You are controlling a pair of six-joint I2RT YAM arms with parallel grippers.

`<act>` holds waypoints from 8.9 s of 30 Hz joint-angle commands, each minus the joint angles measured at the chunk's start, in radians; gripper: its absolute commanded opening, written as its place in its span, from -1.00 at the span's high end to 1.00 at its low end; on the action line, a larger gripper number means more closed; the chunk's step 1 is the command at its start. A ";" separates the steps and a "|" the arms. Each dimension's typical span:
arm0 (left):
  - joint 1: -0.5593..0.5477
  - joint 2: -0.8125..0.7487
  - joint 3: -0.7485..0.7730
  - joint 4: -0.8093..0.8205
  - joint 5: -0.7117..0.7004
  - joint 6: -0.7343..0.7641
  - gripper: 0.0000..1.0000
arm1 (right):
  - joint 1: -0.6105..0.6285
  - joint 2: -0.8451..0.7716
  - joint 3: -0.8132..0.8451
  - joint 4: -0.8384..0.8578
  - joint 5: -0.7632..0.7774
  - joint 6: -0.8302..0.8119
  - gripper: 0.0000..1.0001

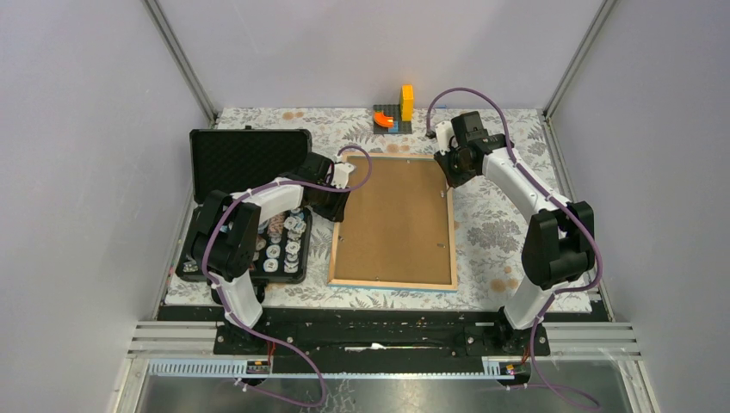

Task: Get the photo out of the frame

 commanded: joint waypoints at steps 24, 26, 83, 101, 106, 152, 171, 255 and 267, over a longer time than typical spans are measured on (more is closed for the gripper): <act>0.005 0.026 0.031 -0.006 0.035 0.029 0.24 | 0.009 0.013 0.157 -0.033 -0.162 0.073 1.00; 0.005 0.025 0.031 -0.007 0.037 0.031 0.23 | -0.002 0.018 0.194 -0.030 -0.198 0.091 1.00; 0.005 0.017 0.031 -0.014 0.060 0.037 0.21 | -0.019 0.346 0.409 0.190 -0.134 0.164 1.00; 0.005 0.026 0.038 -0.014 0.064 0.035 0.22 | -0.018 0.391 0.445 0.185 -0.191 0.183 1.00; 0.005 0.028 0.041 -0.017 0.065 0.035 0.22 | -0.016 0.408 0.464 0.174 -0.210 0.188 1.00; 0.005 0.022 0.047 -0.028 0.070 0.029 0.22 | 0.003 0.329 0.389 0.072 -0.273 0.134 1.00; 0.005 0.007 0.044 -0.032 0.082 0.024 0.20 | 0.003 0.260 0.407 0.004 -0.278 0.129 1.00; -0.294 -0.376 0.080 -0.075 0.156 0.067 1.00 | 0.127 -0.023 0.223 -0.121 -0.948 0.303 -0.19; 0.018 -0.473 0.008 0.430 0.457 -0.651 1.00 | 0.020 -0.177 0.069 0.339 -1.000 0.628 -0.55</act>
